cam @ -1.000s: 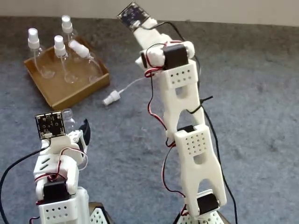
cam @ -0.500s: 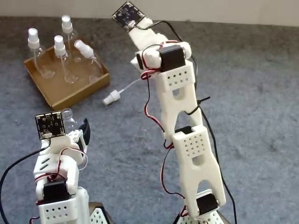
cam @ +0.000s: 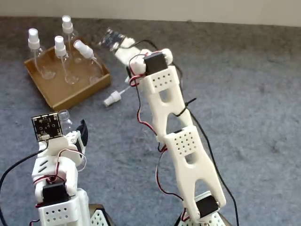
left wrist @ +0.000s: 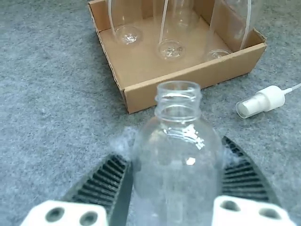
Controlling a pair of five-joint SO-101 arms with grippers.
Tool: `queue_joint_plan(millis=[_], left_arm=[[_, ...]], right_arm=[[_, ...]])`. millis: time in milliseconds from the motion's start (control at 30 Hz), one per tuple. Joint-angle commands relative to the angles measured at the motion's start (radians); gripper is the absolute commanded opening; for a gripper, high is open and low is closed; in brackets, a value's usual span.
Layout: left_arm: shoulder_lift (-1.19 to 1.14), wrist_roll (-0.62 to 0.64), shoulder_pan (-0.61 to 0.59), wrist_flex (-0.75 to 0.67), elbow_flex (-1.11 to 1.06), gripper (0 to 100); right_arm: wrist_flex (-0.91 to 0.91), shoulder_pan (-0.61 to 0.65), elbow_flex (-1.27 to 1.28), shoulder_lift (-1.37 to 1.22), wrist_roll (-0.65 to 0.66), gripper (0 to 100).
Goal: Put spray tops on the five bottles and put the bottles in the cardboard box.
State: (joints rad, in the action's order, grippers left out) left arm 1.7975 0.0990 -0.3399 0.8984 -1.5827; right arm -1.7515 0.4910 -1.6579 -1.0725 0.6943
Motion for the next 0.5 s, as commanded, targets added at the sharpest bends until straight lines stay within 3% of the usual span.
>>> queue_joint_plan(millis=[0, 467], left_arm=[[0.012, 0.014, -0.010, -0.028, 0.018, 14], [0.012, 0.012, -0.010, -0.029, 0.018, 14]], right_arm=[[-0.018, 0.038, -0.090, -0.018, 0.121, 26.1], [-0.004, 0.148, -0.090, -0.163, 0.468, 30.7]])
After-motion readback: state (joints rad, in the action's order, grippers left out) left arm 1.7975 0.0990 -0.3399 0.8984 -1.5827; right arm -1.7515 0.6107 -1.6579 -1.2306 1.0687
